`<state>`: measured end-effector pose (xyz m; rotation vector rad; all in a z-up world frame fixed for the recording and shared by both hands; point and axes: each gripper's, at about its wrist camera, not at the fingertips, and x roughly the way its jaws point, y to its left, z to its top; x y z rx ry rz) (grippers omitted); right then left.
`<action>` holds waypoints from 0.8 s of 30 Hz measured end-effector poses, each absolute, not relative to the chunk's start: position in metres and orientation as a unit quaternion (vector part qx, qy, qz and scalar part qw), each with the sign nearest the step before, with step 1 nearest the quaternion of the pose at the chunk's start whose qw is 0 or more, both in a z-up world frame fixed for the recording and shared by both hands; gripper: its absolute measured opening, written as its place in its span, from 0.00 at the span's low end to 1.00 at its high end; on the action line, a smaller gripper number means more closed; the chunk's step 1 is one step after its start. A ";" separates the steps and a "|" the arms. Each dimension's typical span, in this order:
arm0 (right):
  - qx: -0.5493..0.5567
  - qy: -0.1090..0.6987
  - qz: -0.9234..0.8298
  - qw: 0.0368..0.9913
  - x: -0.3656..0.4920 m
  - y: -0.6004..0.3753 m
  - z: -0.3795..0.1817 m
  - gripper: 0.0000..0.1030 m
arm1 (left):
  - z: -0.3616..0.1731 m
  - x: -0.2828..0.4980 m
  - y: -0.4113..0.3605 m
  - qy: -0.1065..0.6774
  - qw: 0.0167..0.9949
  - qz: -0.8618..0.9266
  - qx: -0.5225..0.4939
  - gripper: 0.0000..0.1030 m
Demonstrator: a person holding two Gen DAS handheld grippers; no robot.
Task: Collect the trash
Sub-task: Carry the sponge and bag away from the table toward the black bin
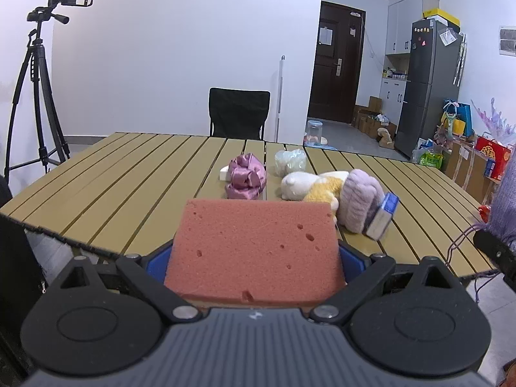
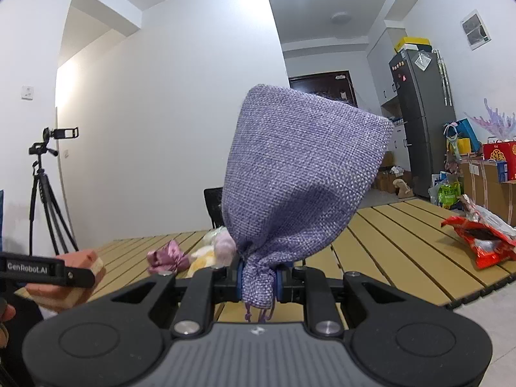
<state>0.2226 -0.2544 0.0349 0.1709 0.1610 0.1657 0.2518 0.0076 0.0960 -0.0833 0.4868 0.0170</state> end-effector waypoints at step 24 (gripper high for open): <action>0.050 0.146 0.102 0.983 0.124 -0.241 0.010 0.17 | 0.069 0.139 0.010 0.269 0.963 0.017 -0.024 0.95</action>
